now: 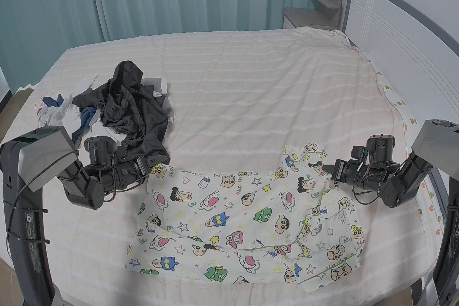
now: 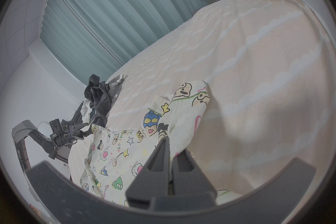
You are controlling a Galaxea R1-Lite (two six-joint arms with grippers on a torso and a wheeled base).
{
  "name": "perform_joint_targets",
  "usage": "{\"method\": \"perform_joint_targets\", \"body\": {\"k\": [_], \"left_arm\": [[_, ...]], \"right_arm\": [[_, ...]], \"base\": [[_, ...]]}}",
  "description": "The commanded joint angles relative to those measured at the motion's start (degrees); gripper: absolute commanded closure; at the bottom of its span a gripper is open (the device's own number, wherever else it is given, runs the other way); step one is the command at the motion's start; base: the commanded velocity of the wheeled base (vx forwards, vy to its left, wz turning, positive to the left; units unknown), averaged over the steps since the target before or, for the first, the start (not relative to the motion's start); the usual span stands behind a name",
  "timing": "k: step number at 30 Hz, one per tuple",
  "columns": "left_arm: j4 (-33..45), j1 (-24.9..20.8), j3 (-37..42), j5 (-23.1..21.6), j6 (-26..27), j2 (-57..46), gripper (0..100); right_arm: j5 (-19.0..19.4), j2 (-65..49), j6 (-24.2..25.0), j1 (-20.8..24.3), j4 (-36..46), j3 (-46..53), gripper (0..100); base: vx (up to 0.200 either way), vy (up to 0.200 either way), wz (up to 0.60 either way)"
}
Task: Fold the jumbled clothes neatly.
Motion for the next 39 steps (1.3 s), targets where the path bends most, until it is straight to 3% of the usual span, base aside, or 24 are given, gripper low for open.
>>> {"method": "perform_joint_targets", "body": {"k": [1, 11, 15, 18, 28, 39], "left_arm": [[-0.6, -0.5, -0.5, -0.2, -0.1, 2.9, 0], [-4.8, -0.3, 1.0, -0.6, -0.4, 3.7, 0], [-4.7, 0.2, 2.7, -3.6, -1.4, 1.5, 0], [-4.5, 0.9, 4.0, -9.4, -5.2, -2.2, 0], [0.9, 2.6, 1.9, -11.9, -5.3, -5.5, 0], [4.4, 2.7, 0.7, -12.1, 2.8, -3.2, 0]], "right_arm": [[-0.8, -0.4, -0.1, 0.6, -0.1, 0.3, 100], [-1.9, -0.5, 1.1, 0.5, -0.1, 0.2, 100], [-1.9, -0.4, 1.2, 0.5, -0.1, 0.0, 100], [-1.9, -0.4, 1.2, 0.4, -0.1, -0.1, 100], [-1.9, -0.2, 1.6, 0.4, -0.1, 0.0, 100], [-1.9, 0.0, 1.6, 0.4, -0.2, -0.3, 100]], "base": [[0.0, 0.0, 0.0], [0.0, 0.0, 0.0], [0.0, 0.0, 0.0], [0.0, 0.0, 0.0], [0.0, 0.0, 0.0], [0.0, 0.0, 0.0]]}}
